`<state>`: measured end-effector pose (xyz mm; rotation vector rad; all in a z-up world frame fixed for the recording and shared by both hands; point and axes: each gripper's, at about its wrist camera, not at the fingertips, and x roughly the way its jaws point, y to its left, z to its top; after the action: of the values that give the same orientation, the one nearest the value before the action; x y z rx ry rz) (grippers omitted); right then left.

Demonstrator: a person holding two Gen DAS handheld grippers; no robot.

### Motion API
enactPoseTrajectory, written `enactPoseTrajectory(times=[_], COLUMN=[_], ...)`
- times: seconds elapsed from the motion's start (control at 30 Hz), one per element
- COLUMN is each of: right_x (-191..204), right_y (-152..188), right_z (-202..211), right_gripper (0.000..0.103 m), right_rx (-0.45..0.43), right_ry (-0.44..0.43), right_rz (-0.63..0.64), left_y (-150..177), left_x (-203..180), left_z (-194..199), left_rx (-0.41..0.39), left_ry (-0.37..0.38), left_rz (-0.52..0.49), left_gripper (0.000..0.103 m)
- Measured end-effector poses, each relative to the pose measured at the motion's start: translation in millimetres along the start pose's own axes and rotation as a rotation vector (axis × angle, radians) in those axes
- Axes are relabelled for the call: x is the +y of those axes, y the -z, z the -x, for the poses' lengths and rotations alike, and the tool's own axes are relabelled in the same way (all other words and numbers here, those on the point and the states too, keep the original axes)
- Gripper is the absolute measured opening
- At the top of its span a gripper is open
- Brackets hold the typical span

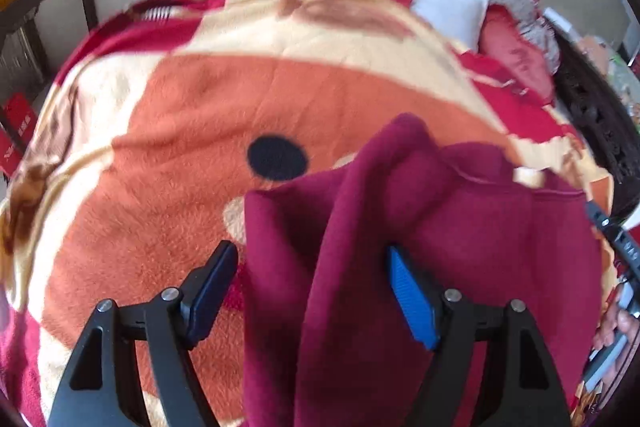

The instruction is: Fold small clothes

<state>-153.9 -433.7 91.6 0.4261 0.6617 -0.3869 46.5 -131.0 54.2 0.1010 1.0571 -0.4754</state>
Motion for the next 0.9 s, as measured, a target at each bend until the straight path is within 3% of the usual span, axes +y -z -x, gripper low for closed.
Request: enactPoseTrajectory(times=[0.1,0.2,0.27,0.4,0.57,0.77,0.83,0.87,0.9], right_x=[-9,-23,-32,-45,-33,-25,-25,-26,-27], right_y=[-3,8,25,71,117,138,138,139,139], right_z=[7,41,65,102,116,106,110,108,104], right_gripper=[0.016,0.017,0.018,0.019,0.019,0.019,0.020,0.021,0.019], right_rx=[-0.002,0.009,0.042,0.107,0.150,0.173,0.144,0.142,0.154], right_ry=[-0.024,-0.125,-0.128,-0.147,-0.195,-0.121,-0.146,-0.151,-0.150], right_rz=[-0.040,-0.083,-0.068,-0.052,-0.009,-0.003,-0.034,-0.045,-0.054], left_y=[2,11,26,59,106,131,132,132,130], left_x=[8,12,18,29,40,43,41,38,35], left_z=[4,29,52,85,94,80,76,72,69], left_rx=[-0.004,-0.027,-0.044,-0.055,0.015,0.055,0.067,0.082,0.105], left_ry=[0.027,0.066,0.146,0.197,0.257,0.250,0.286,0.292,0.292], left_rz=[0.021,-0.015,-0.044,-0.104,-0.125,-0.117,-0.121,-0.131,-0.140], left_gripper=[0.079,0.078,0.078,0.078,0.078,0.077,0.060,0.036,0.025])
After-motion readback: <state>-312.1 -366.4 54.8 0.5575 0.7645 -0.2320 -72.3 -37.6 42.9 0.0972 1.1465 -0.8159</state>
